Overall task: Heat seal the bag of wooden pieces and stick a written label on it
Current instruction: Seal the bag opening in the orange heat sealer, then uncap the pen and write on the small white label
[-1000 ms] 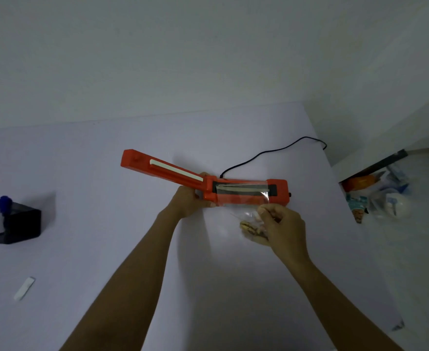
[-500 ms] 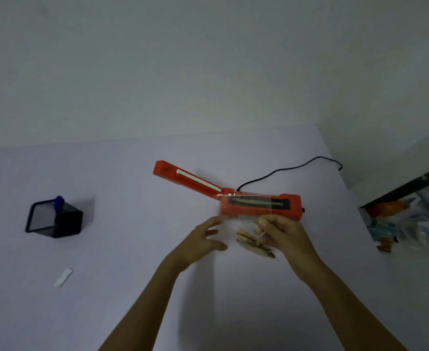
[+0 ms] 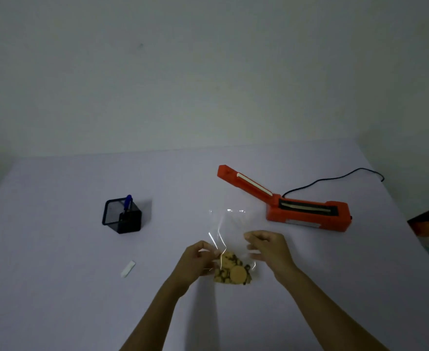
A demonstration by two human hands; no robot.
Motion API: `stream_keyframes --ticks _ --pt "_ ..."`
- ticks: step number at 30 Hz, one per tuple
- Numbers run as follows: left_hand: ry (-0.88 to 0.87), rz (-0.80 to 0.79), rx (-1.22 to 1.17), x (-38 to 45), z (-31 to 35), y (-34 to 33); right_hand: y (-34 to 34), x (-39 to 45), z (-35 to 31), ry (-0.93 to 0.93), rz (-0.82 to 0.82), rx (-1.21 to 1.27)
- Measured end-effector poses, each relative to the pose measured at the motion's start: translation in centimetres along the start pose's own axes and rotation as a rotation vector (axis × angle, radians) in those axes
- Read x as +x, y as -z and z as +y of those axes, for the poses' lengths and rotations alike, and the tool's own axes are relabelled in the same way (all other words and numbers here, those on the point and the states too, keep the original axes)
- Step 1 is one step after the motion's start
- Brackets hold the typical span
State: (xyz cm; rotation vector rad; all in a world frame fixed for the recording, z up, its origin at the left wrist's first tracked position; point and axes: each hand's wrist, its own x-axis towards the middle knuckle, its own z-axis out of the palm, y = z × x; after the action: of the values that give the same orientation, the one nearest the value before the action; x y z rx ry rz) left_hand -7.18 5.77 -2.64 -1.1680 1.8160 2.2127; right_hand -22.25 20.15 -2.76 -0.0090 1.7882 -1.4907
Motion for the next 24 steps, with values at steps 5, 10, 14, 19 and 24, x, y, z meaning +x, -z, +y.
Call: stream_keyframes --ticks 5,10,14,19,24 --pt "0.062 0.084 0.077 1.3 -3.3 2.8 -3.8 2.6 3.5 -0.079 0.08 -0.071" --pt "0.002 0.192 0.348 3.4 -5.8 4.0 -5.4 5.5 5.9 0.001 0.145 -0.299" --pt "-0.173 0.322 0.607 4.2 -6.8 4.2 -5.8 5.7 6.6 0.242 0.236 -0.65" --pt "-0.519 0.214 1.101 3.8 -8.8 4.8 -5.2 4.0 8.9 0.607 0.12 -1.081" --pt "-0.551 0.238 1.226 3.9 -9.4 4.5 -3.9 4.6 9.9 0.57 0.028 -1.236"
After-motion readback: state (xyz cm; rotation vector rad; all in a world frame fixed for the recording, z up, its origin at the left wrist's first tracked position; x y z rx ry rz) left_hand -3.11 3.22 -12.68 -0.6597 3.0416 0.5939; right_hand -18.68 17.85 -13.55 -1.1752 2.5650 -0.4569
